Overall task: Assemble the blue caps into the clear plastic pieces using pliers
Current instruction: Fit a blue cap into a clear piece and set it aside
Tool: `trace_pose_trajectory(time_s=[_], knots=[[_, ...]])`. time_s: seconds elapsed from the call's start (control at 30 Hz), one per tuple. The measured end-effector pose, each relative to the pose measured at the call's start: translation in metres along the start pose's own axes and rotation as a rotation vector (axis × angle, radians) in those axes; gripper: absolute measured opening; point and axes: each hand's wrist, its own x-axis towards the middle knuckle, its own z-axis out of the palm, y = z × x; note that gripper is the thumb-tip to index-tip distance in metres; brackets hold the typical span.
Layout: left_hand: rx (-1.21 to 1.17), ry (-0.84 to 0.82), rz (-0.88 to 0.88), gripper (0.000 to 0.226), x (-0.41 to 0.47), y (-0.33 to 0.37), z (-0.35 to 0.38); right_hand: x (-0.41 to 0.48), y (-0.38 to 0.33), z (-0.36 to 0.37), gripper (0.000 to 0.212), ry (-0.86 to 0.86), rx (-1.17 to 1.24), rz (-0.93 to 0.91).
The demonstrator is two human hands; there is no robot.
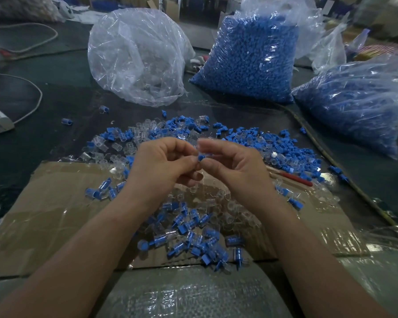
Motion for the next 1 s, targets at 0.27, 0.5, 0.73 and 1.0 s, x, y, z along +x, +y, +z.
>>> trace_pose_trajectory(time_s=[0.27, 0.5, 0.73, 1.0], knots=[[-0.024, -0.018, -0.039, 0.008, 0.0, 0.002, 0.0, -0.001, 0.002, -0.002, 0.021, -0.043, 0.131, -0.013], [-0.108, -0.038, -0.141, 0.008, 0.001, 0.003, -0.003, 0.0, 0.005, -0.002, 0.029, -0.03, 0.094, -0.144], [-0.133, -0.087, -0.18, 0.009, 0.002, 0.005, -0.005, -0.001, 0.009, -0.001, 0.026, 0.029, 0.038, -0.227], [-0.132, -0.094, -0.198, 0.004, 0.0, 0.007, -0.005, -0.002, 0.011, -0.002, 0.027, 0.05, -0.058, -0.277]])
